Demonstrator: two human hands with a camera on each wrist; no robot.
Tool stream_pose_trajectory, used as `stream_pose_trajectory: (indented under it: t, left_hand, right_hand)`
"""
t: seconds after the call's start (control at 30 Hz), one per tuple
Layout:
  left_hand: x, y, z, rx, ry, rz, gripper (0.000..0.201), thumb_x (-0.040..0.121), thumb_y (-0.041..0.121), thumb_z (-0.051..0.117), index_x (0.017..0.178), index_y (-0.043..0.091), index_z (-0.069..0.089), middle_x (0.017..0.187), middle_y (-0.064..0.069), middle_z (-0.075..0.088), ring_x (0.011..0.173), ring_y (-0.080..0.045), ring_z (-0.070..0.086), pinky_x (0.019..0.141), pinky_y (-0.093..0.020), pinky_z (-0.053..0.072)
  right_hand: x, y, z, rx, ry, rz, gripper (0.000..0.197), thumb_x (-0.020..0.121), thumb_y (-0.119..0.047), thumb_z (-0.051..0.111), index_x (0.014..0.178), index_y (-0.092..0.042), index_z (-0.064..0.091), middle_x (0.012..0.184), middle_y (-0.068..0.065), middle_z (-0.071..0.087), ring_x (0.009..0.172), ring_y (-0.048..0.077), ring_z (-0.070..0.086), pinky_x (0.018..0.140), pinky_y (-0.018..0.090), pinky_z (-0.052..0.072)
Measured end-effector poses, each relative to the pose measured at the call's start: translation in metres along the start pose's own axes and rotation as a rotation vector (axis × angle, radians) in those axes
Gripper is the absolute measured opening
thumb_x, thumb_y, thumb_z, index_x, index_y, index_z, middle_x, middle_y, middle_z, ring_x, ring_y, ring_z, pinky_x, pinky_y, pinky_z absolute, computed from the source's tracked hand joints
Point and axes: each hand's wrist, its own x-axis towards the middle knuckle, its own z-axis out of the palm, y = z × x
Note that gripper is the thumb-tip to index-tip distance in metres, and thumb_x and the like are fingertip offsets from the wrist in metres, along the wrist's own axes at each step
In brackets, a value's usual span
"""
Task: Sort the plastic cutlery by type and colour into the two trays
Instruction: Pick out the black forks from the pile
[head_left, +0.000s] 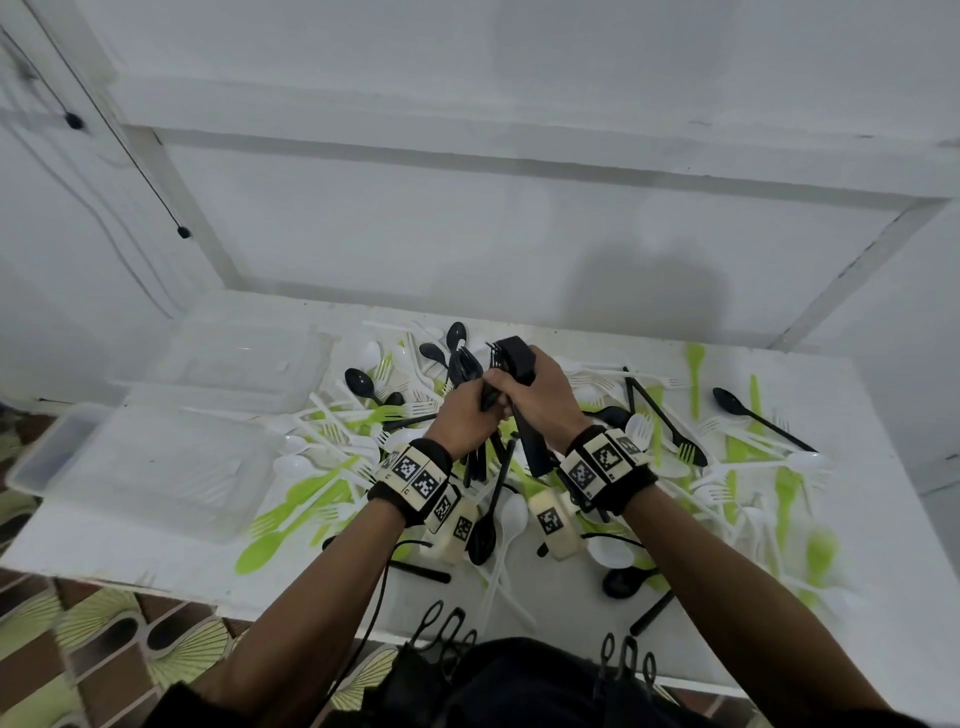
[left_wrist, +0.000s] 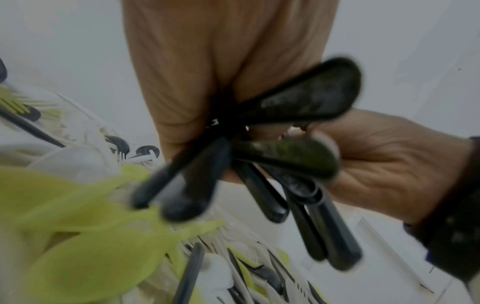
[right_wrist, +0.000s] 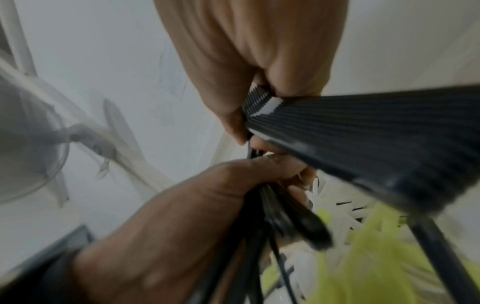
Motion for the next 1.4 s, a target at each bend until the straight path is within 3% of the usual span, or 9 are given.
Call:
stream_pose_trajectory:
  t: [0.13, 0.2, 0.3, 0.47, 0.67, 0.87, 1.0, 1.3, 1.4]
  left_hand:
    - [-0.005, -0.002, 0.005, -0.089, 0.068, 0.041, 0.027, 0.099, 0.035, 0.062, 0.091, 0.010, 0.064, 0.073, -0.004, 0.060, 0.065, -0.014, 0.053, 0.063, -0.033, 0.041]
    - [-0.008, -0.001, 0.005, -0.103, 0.083, 0.076, 0.019, 0.098, 0.035, 0.065, 0.098, 0.017, 0.066, 0.069, -0.004, 0.057, 0.061, -0.009, 0.049, 0.059, -0.026, 0.038]
    - [-0.012, 0.001, 0.007, -0.048, 0.127, 0.166, 0.022, 0.100, 0.036, 0.063, 0.098, 0.014, 0.064, 0.063, 0.006, 0.048, 0.054, -0.006, 0.042, 0.053, -0.021, 0.030]
    - [-0.011, 0.000, 0.011, 0.136, 0.165, 0.285, 0.020, 0.105, 0.023, 0.054, 0.100, 0.006, 0.062, 0.075, -0.005, 0.061, 0.067, -0.023, 0.056, 0.058, -0.030, 0.031]
    - [-0.007, -0.012, 0.011, 0.224, 0.086, 0.223, 0.028, 0.106, 0.028, 0.041, 0.097, 0.006, 0.056, 0.082, -0.016, 0.066, 0.072, -0.036, 0.061, 0.065, -0.043, 0.048]
    - [-0.007, -0.005, 0.013, 0.205, 0.148, 0.164, 0.025, 0.107, 0.021, 0.041, 0.085, 0.011, 0.048, 0.071, -0.017, 0.057, 0.064, -0.034, 0.051, 0.062, -0.045, 0.043]
    - [-0.003, -0.002, 0.018, 0.261, 0.156, 0.087, 0.028, 0.107, 0.024, 0.042, 0.092, 0.004, 0.055, 0.083, -0.025, 0.062, 0.077, -0.040, 0.058, 0.063, -0.039, 0.035]
    - [-0.007, 0.003, 0.008, 0.328, 0.133, 0.134, 0.026, 0.105, 0.023, 0.045, 0.103, 0.003, 0.062, 0.089, -0.025, 0.068, 0.081, -0.044, 0.063, 0.067, -0.040, 0.044]
    - [-0.009, 0.001, 0.004, 0.330, 0.120, 0.150, 0.025, 0.105, 0.023, 0.046, 0.108, 0.004, 0.062, 0.093, -0.023, 0.068, 0.085, -0.043, 0.062, 0.071, -0.042, 0.047]
  right_hand:
    - [0.020, 0.000, -0.011, 0.150, 0.120, 0.059, 0.047, 0.078, -0.036, 0.082, 0.105, -0.003, 0.064, 0.095, 0.016, 0.073, 0.077, 0.028, 0.069, 0.070, 0.041, 0.058]
    - [0.026, -0.003, -0.019, 0.226, 0.117, 0.086, 0.039, 0.087, -0.018, 0.078, 0.107, 0.009, 0.059, 0.094, 0.024, 0.068, 0.068, 0.028, 0.063, 0.058, 0.032, 0.053]
    - [0.030, -0.004, -0.024, 0.220, 0.135, 0.108, 0.022, 0.091, -0.006, 0.071, 0.104, 0.006, 0.059, 0.089, 0.024, 0.065, 0.058, 0.023, 0.059, 0.052, 0.026, 0.050]
    - [0.035, -0.001, -0.028, 0.209, 0.184, 0.134, 0.017, 0.089, -0.002, 0.071, 0.096, -0.003, 0.055, 0.075, 0.016, 0.060, 0.048, 0.020, 0.051, 0.047, 0.028, 0.046]
    - [0.025, 0.004, -0.028, 0.346, 0.058, 0.172, 0.015, 0.099, -0.013, 0.065, 0.092, 0.000, 0.060, 0.084, 0.018, 0.060, 0.048, 0.015, 0.051, 0.050, 0.024, 0.047]
    - [0.017, 0.006, -0.014, 0.507, 0.056, 0.199, 0.022, 0.100, -0.022, 0.065, 0.098, 0.000, 0.060, 0.083, 0.014, 0.061, 0.058, 0.016, 0.055, 0.055, 0.025, 0.050]
    - [0.013, 0.005, -0.001, 0.618, 0.139, 0.263, 0.018, 0.102, -0.018, 0.060, 0.088, -0.006, 0.060, 0.074, 0.005, 0.062, 0.064, 0.017, 0.059, 0.061, 0.026, 0.052]
    - [0.007, 0.013, 0.006, 0.592, 0.106, 0.142, 0.017, 0.104, -0.012, 0.056, 0.110, 0.004, 0.058, 0.090, 0.016, 0.062, 0.073, 0.017, 0.069, 0.066, 0.026, 0.057]
    - [0.010, 0.013, 0.001, 0.551, 0.131, 0.181, 0.026, 0.100, -0.011, 0.062, 0.112, 0.011, 0.061, 0.097, 0.020, 0.062, 0.085, 0.029, 0.064, 0.073, 0.033, 0.058]
